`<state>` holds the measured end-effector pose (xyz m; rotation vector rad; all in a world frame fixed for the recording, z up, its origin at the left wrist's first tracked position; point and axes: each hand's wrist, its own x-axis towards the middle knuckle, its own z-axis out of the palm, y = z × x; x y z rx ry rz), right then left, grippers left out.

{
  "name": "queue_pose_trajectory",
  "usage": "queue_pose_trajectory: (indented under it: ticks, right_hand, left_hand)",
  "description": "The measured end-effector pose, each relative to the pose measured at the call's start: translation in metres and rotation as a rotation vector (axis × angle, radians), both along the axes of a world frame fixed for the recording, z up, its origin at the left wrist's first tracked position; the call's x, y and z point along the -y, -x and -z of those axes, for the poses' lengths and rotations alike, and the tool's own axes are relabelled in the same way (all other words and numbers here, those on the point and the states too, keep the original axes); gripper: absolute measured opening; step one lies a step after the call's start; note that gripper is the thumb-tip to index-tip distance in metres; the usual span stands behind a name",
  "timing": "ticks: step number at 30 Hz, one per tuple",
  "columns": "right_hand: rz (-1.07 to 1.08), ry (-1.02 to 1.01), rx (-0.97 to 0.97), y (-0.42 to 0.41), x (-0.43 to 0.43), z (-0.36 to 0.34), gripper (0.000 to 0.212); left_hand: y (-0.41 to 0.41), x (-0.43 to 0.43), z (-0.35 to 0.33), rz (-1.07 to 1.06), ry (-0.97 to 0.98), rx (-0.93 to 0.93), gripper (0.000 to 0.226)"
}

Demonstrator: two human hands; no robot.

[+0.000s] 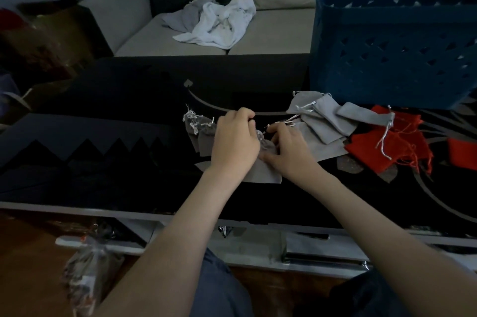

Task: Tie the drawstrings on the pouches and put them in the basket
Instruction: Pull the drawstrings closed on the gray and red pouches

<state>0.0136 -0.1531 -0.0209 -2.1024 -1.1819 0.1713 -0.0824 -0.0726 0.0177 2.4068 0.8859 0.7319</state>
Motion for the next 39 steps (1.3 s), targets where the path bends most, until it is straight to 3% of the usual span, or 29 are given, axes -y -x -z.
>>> queue_pose_trajectory:
  ticks: [2, 7, 14, 19, 23, 28, 32, 36, 39]
  right_hand:
    - [0.051, 0.069, 0.012, -0.005, 0.001, 0.000, 0.051]
    - [0.160, -0.013, 0.036, -0.024, 0.016, -0.011, 0.031]
    - [0.261, 0.328, 0.207, -0.038, 0.038, -0.006, 0.051]
    - [0.192, 0.292, 0.358, -0.040, 0.046, -0.004, 0.027]
    - [0.215, 0.210, 0.392, -0.043, 0.051, -0.011, 0.016]
    - [0.426, -0.296, 0.088, -0.044, 0.063, -0.039, 0.012]
    - [0.555, -0.467, -0.332, -0.045, 0.068, -0.052, 0.015]
    - [0.453, -0.616, -0.880, -0.041, 0.063, -0.054, 0.016]
    - [0.346, -0.577, -1.165, -0.035, 0.061, -0.055, 0.014]
  left_hand:
    - [-0.003, 0.005, -0.001, 0.056, -0.004, -0.008, 0.026]
    - [-0.009, 0.010, 0.000, 0.131, -0.018, 0.016, 0.024]
    - [-0.016, 0.022, -0.001, 0.167, -0.085, 0.029, 0.022]
    - [-0.026, 0.031, 0.007, 0.301, -0.005, -0.068, 0.018]
    - [-0.031, 0.040, 0.009, 0.342, 0.025, -0.168, 0.027]
    - [-0.033, 0.043, 0.008, 0.328, 0.252, -0.164, 0.046]
    - [-0.037, 0.044, 0.009, 0.282, 0.510, -0.119, 0.054]
    - [-0.044, 0.043, -0.001, 0.218, 1.049, -0.008, 0.068]
    - [-0.041, 0.041, -0.008, 0.193, 1.353, 0.239, 0.060]
